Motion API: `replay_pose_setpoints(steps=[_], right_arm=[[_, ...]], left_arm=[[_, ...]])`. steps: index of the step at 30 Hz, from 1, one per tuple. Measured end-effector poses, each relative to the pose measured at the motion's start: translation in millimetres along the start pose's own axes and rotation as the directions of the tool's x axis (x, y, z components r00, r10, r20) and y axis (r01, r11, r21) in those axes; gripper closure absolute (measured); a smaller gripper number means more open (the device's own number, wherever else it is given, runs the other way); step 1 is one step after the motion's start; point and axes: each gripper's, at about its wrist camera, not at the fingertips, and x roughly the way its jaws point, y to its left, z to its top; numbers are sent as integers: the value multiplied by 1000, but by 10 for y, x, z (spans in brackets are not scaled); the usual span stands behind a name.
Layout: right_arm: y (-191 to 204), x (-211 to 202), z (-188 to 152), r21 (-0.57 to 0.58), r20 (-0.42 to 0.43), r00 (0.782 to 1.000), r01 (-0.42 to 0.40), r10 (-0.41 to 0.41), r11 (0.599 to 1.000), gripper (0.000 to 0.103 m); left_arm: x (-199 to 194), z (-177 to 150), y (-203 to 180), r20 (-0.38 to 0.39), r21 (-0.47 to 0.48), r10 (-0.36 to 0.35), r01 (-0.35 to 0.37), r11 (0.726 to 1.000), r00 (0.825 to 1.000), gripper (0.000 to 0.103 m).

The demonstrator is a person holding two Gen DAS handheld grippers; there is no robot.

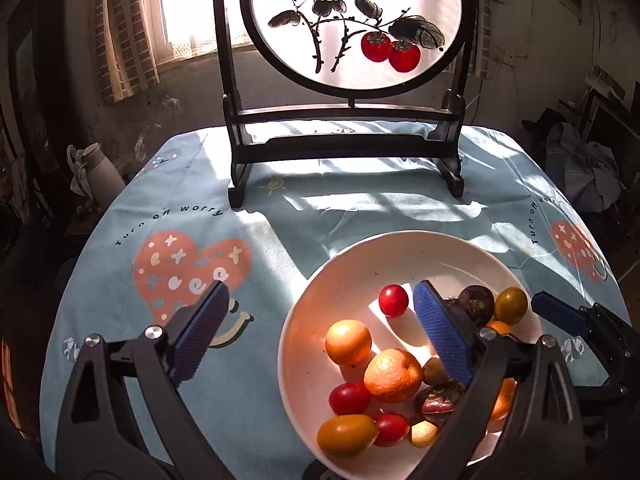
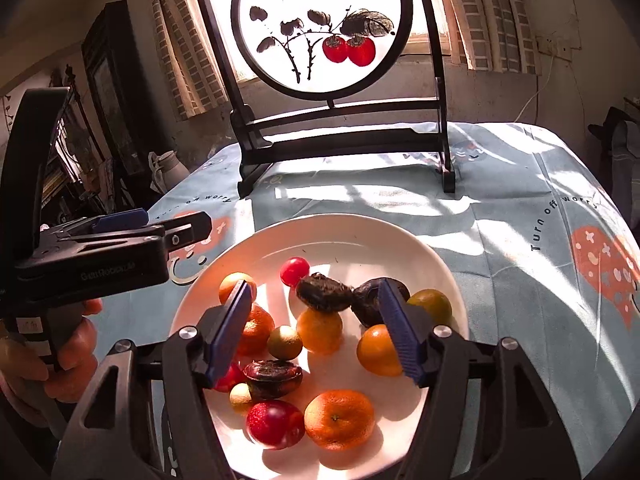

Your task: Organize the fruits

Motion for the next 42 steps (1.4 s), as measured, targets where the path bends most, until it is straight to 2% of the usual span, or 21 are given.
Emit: replay_pose_setpoints(steps=[4,5,6,9,13,18,21,25,28,35,42], right_arm=[[81,-316,-162,-10,-8,1000,-14,14,1000,35],[102,-409,-229,-17,-6,1000,-12,12,1000,30],[127,-501,-300,-27,-1,1000,-9,9,1000,2],[190,-819,-571,-69,53,998,19,-15,997,1],[169,-1122,-949,-101,73,997,28,-21,995,1],[13,-1233,-1349,-88,38,998,47,-44,995,1],[-9,-1240,-1493,-83,5,999,36,-36,996,1],[43,-1252,-1549,-106,4,999,50,-50,993,1],[65,-1238,-1568,-120,-2,998,66,-67,991,1],[139,-1220,-1573,-158,-8,997,74,-77,985,1],[137,-1193,-1568,-155,-20,996,79,-83,985,1]], left_arm=[[-322,-198,-25,31,17,-22,22,1000,999,7],[-411,-270,-29,41,22,-24,23,999,999,6],[-501,-351,-30,50,24,-27,26,999,998,4],[-710,-654,-9,55,27,-55,54,998,997,2],[-902,-1118,33,34,55,-53,51,997,998,2],[-1076,-1635,94,59,80,-13,8,997,998,2],[-1068,-1833,154,62,59,-43,40,997,997,2],[-1012,-1877,199,43,40,-49,47,998,998,2],[-1029,-1890,188,64,46,-6,3,999,998,2],[-1063,-1896,112,79,94,-2,-5,996,997,2],[-1052,-1891,127,69,87,-19,13,996,997,2]])
